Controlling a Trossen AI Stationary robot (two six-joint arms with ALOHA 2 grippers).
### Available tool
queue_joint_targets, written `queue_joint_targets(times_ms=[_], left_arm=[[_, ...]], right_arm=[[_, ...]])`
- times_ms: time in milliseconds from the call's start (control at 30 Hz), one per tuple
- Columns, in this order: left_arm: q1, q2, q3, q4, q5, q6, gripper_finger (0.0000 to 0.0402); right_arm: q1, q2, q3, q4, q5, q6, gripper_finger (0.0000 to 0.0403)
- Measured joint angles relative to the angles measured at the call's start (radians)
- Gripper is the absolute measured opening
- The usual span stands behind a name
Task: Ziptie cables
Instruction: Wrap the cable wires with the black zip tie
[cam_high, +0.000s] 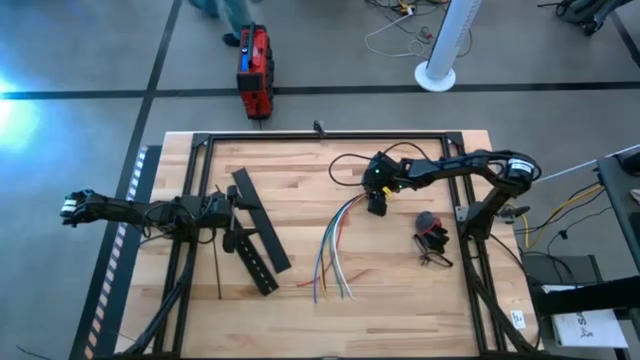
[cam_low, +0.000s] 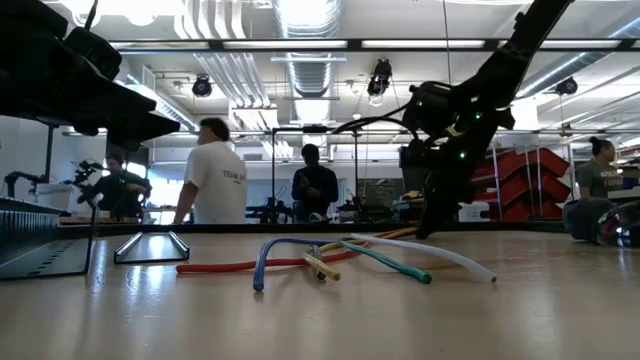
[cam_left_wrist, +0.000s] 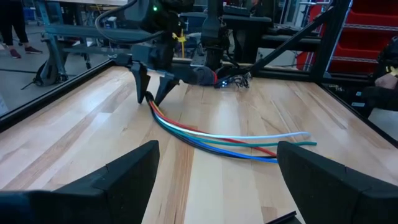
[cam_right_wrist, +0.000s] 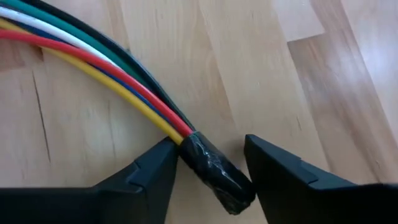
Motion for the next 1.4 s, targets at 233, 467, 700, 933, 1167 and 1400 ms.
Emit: queue_joint_targets(times_ms=[233,467,700,933,1167,1400], left_arm=[[0.000,0.000,0.000,0.000,0.000,0.000,0.0311],[0.000,0.000,0.000,0.000,0.000,0.000,0.0311],[0.000,0.000,0.000,0.000,0.000,0.000,0.0311],[0.000,0.000,0.000,-0.001,0.000,0.000,0.0311],[0.000,0.000,0.000,0.000,0.000,0.000,0.0311],[0.000,0.000,0.000,0.000,0.000,0.000,0.0311]], right_arm=[[0.002,-0.091,-0.010,-0.073,0.040,-0.011,0.0056],[0.042,-0.243,-0.010,-0.246,0.043,0.010,0.0026],[0.173,-0.379,-0.011,-0.404,0.033,0.094,0.0028],[0.352,-0.452,-0.011,-0.516,0.025,0.239,0.0032],[0.553,-0.457,-0.011,-0.541,0.025,0.353,0.0028],[0.676,-0.457,-0.011,-0.541,0.025,0.409,0.0028]])
